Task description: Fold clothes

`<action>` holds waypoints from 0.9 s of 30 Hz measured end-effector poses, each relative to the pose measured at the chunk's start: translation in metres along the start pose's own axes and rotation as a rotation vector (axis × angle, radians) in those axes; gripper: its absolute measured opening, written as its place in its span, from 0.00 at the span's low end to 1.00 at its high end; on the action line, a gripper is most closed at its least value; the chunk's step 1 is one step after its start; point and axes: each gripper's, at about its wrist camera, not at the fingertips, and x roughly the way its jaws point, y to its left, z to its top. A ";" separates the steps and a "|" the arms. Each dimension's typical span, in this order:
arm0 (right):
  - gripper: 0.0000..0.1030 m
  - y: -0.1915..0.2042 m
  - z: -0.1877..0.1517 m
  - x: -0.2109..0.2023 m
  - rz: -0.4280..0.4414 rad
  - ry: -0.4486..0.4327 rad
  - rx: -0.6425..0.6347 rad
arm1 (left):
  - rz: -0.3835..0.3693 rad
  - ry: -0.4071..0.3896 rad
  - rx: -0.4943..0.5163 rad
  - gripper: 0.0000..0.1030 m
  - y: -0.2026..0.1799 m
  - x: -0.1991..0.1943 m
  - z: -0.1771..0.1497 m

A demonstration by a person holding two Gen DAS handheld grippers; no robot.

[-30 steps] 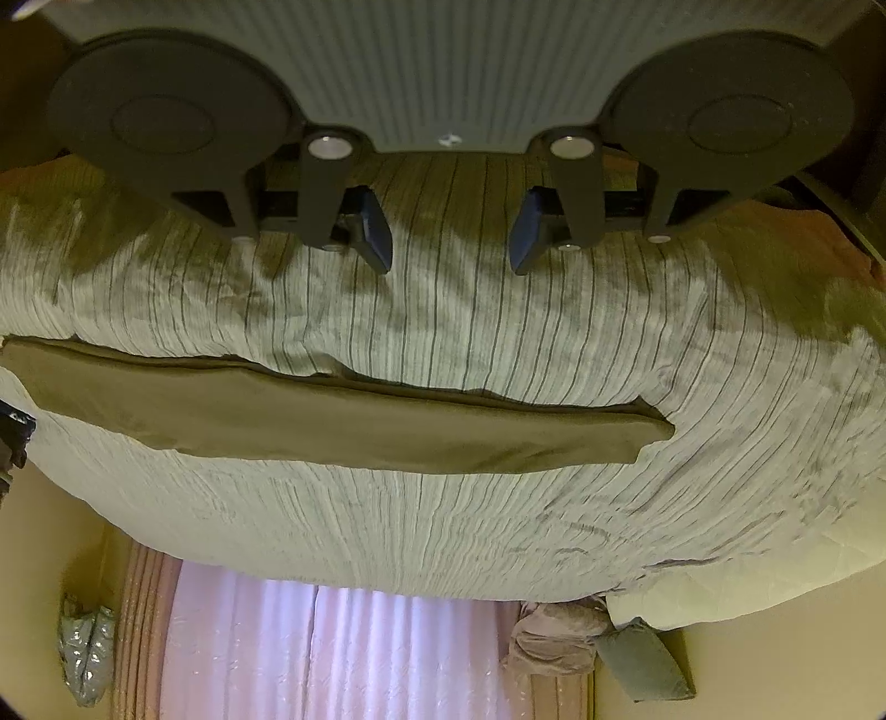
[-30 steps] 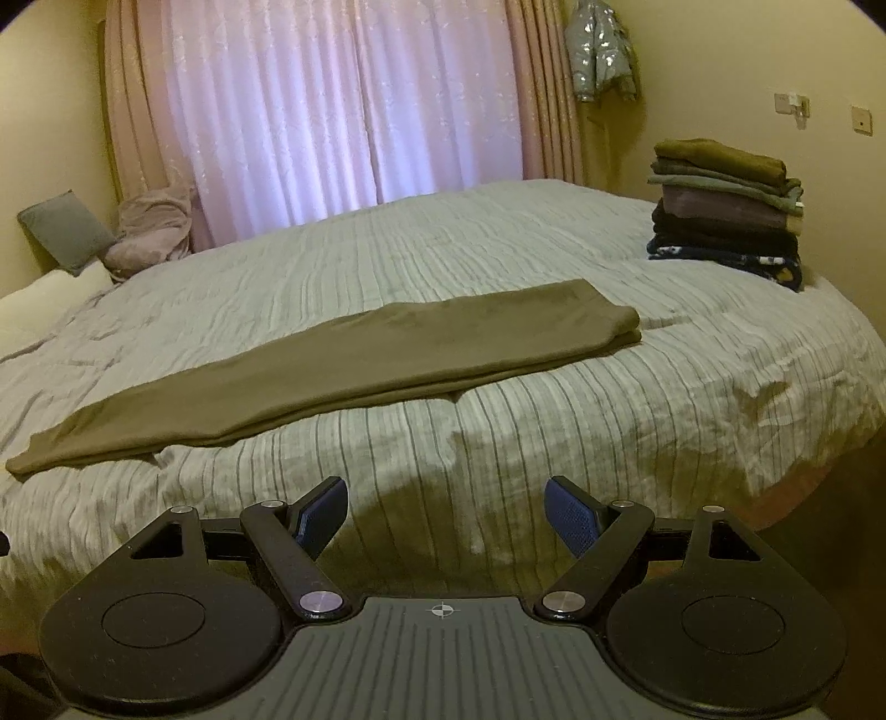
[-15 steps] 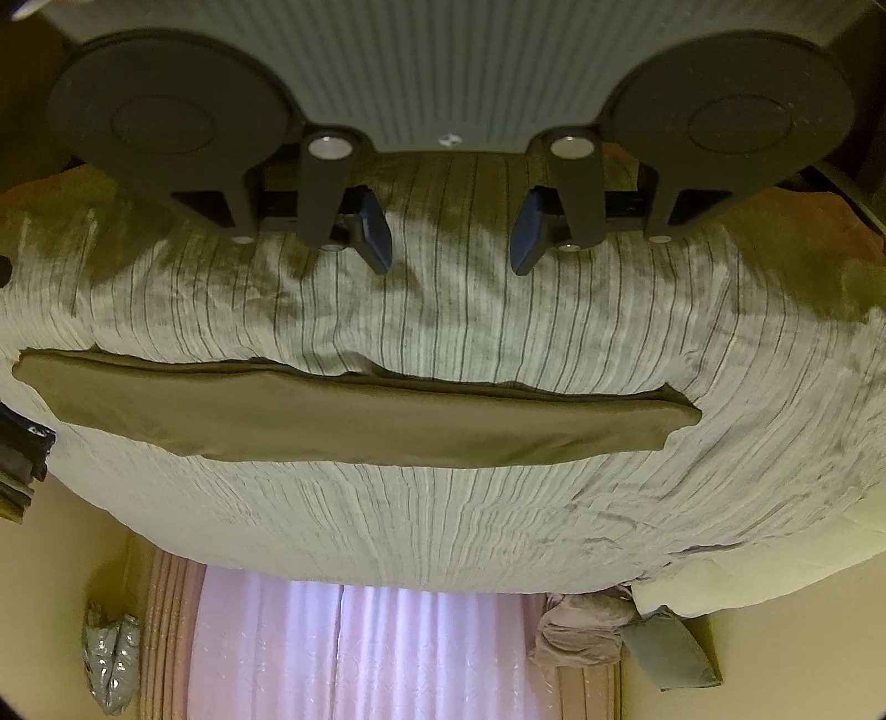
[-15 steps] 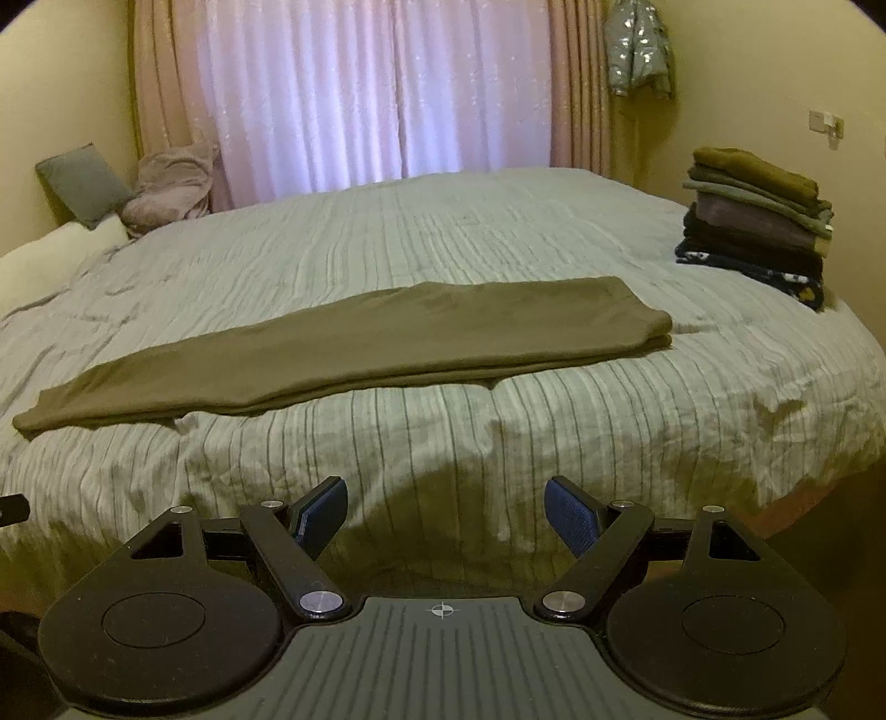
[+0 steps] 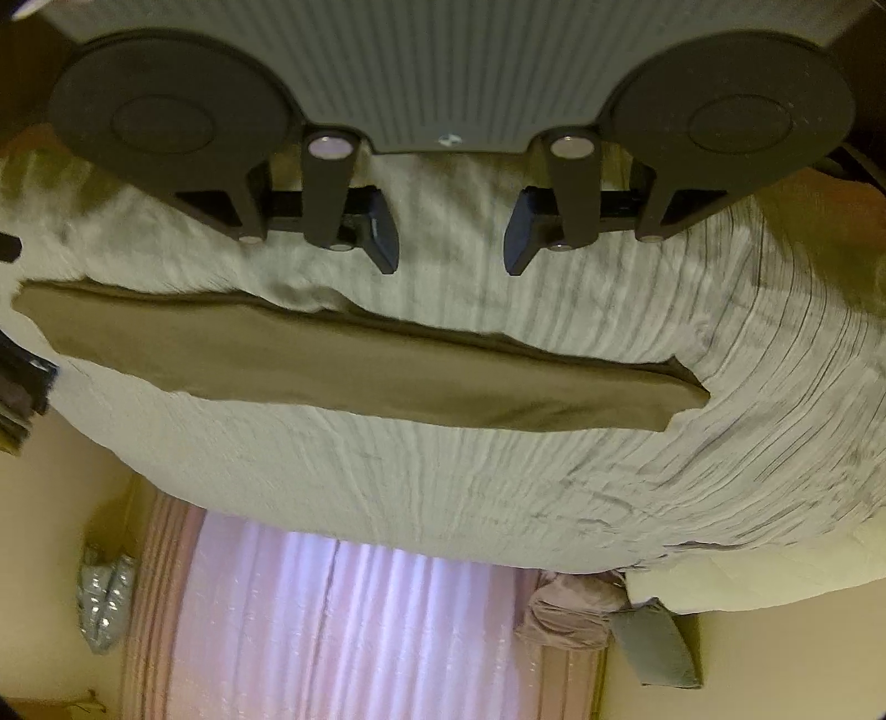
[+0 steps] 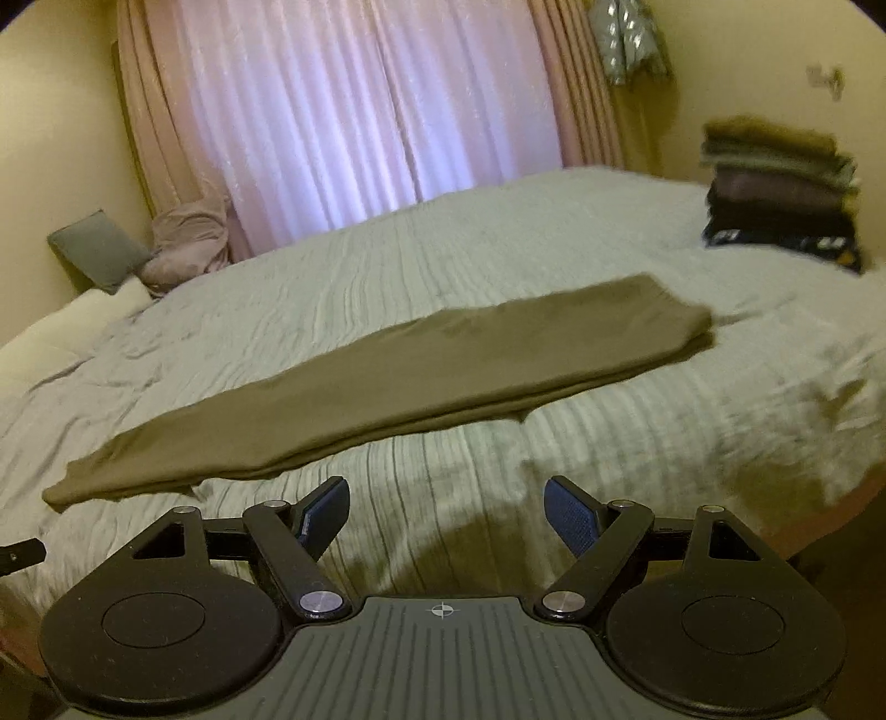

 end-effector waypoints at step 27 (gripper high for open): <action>0.46 -0.014 0.038 0.164 0.079 0.057 -0.232 | 0.020 -0.007 -0.017 0.07 0.075 0.157 0.049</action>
